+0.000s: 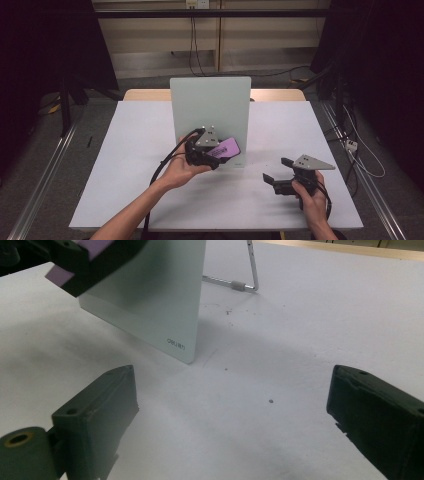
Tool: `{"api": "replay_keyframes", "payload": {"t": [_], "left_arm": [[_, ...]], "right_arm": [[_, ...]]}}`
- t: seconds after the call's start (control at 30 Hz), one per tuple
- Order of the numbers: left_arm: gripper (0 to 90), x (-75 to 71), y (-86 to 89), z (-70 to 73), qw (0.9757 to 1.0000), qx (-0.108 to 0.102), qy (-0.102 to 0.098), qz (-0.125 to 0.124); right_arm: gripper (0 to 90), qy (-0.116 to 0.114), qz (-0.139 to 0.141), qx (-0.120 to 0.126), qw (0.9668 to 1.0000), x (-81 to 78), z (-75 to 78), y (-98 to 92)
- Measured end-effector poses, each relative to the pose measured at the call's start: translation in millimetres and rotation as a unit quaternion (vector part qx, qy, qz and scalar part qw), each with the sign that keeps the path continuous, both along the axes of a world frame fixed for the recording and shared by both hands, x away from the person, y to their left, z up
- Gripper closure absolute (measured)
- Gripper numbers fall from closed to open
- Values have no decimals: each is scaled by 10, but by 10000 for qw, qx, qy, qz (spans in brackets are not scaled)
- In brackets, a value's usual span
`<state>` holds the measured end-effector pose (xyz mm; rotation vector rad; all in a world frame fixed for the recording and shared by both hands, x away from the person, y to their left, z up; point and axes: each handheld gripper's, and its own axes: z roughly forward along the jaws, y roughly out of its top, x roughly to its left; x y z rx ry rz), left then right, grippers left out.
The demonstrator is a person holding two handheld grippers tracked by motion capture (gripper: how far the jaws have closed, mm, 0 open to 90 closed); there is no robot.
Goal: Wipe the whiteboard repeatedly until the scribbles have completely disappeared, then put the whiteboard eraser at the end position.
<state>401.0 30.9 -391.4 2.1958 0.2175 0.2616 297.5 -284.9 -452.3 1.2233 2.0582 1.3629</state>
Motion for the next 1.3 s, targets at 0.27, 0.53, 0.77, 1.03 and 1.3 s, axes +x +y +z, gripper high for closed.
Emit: {"api": "replay_keyframes", "payload": {"t": [0.27,0.53,0.77,1.03,1.3], "left_arm": [[409,-40,157,84,9999,-141,26,89],[408,-109,298,104,9993,-232,149,252],[408,-154,412,101,9989,-184,211,367],[407,-176,529,76,9983,-102,346,454],[408,-178,641,2,9973,-73,510,527]], "right_arm": [[61,17,53,-30,10000,3,-5,16],[61,20,100,-46,9999,10,-9,44],[60,31,116,-47,9999,13,-12,55],[60,34,143,-55,9999,18,-14,68],[60,27,160,-69,9998,20,-15,69]]}}
